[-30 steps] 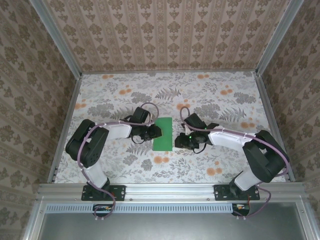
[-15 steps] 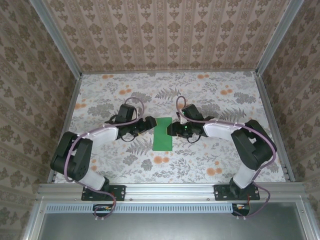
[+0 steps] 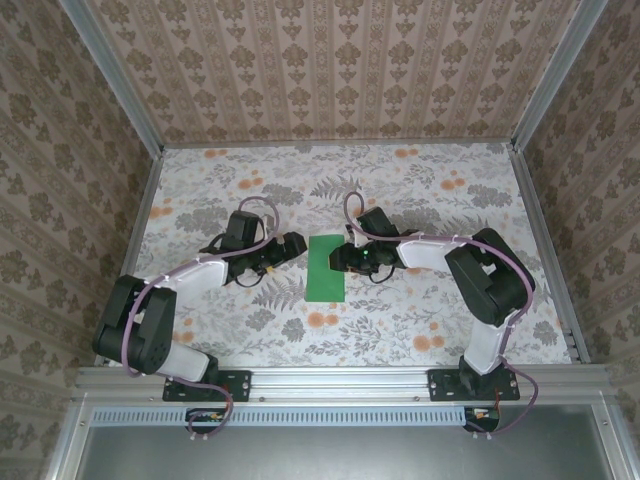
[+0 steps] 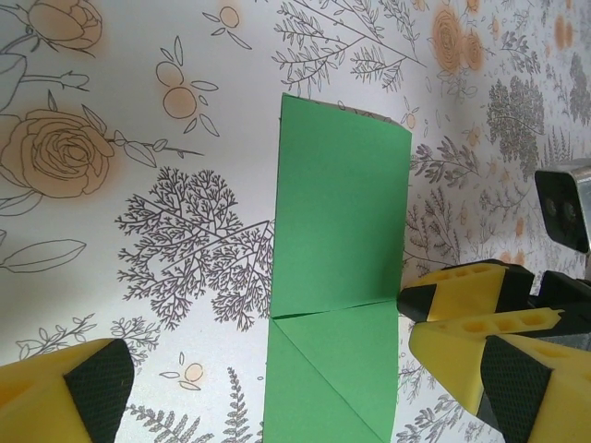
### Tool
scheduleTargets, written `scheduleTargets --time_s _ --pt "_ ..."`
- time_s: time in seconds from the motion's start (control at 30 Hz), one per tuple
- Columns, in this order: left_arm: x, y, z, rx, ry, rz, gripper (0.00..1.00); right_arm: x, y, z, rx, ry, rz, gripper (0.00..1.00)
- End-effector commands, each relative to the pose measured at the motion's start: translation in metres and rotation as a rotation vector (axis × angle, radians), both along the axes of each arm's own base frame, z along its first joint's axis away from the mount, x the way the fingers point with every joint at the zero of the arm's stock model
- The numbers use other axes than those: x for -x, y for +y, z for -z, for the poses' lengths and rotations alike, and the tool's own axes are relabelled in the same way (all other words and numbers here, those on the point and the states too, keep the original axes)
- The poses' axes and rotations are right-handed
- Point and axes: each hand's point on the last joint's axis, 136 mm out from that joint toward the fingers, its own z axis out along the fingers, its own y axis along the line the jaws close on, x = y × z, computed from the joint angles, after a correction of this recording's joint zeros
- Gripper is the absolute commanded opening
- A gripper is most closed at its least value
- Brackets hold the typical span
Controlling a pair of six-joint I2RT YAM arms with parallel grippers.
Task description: Fold a paper plane with a square sheet of paper (pick it up from the middle)
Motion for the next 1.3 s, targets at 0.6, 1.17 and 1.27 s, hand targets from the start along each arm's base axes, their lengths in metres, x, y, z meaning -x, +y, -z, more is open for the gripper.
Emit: scheduleTargets --time_s 0.6,1.17,1.27 --pt "0.003 -0.004 0.0 0.033 -0.016 0.031 1.0 -0.003 0.009 -0.004 -0.075 0.004 -0.039 0.37" --pt "0.015 -0.029 0.003 0.15 0.007 0.086 0.92 -0.007 0.007 -0.01 -0.111 -0.032 -0.011 0.02" --pt "0.024 -0.041 0.009 0.163 0.028 0.12 0.86 -0.009 0.002 -0.014 -0.132 -0.042 0.02 0.01"
